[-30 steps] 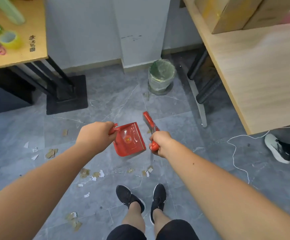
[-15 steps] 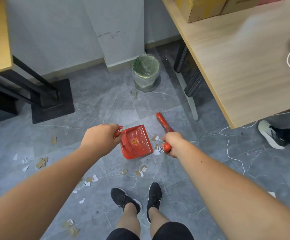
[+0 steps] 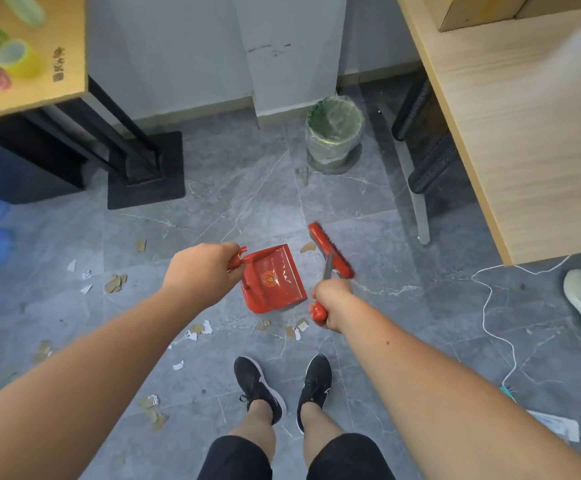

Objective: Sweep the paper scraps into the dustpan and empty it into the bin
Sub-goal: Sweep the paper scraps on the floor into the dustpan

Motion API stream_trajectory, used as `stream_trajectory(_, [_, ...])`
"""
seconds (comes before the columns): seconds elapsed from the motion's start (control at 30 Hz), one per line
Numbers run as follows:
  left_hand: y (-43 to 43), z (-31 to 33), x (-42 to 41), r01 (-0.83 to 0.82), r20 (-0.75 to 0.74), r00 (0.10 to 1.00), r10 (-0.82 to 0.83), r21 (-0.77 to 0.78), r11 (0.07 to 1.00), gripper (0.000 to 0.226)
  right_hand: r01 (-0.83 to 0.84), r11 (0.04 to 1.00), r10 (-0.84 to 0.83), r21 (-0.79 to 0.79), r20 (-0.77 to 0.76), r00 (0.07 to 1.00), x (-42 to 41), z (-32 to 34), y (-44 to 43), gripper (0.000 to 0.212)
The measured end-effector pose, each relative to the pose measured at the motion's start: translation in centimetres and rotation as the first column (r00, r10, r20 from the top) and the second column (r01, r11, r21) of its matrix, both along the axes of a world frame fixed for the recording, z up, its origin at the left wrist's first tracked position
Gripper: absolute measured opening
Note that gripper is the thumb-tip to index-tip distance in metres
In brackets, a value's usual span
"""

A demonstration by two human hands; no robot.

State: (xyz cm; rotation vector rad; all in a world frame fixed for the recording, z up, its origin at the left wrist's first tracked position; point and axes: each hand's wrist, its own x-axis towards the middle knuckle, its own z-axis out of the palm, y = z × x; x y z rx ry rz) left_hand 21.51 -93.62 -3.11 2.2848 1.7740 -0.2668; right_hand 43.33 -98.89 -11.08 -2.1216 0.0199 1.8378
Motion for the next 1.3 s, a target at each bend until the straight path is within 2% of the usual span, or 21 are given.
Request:
stream_trajectory(0.33, [-5.8, -0.2, -7.1, -0.148, 0.024, 0.989, 0.148, 0.003, 0.989, 0.040, -0.120, 0.993, 0.120, -0.009, 0.003, 0.993, -5.4, 0.5, -2.7, 0.023])
stream_trajectory(0.47, [-8.3, 0.1, -11.2, -0.197, 0.025, 0.980, 0.197, 0.007, 0.980, 0.038, -0.148, 0.989, 0.148, 0.004, 0.015, 0.989, -9.0, 0.7, -5.1, 0.020])
stream_trajectory(0.7, [-15.0, 0.4, -20.6, -0.234, 0.022, 0.972, 0.233, 0.012, 0.972, 0.039, -0.166, 0.986, 0.166, 0.033, 0.002, 0.986, -18.7, 0.7, -10.3, 0.020])
stream_trajectory(1.0, [-24.4, 1.4, -33.3, -0.376, -0.005, 0.927, 0.376, 0.002, 0.927, 0.036, -0.240, 0.970, 0.241, 0.046, -0.013, 0.970, -32.2, 0.5, -17.2, 0.024])
stream_trajectory(1.3, [-31.1, 1.4, -42.5, -0.496, -0.045, 0.868, 0.495, -0.005, 0.868, 0.032, -0.386, 0.922, 0.386, 0.006, 0.017, 0.922, -43.0, -0.7, -22.8, 0.023])
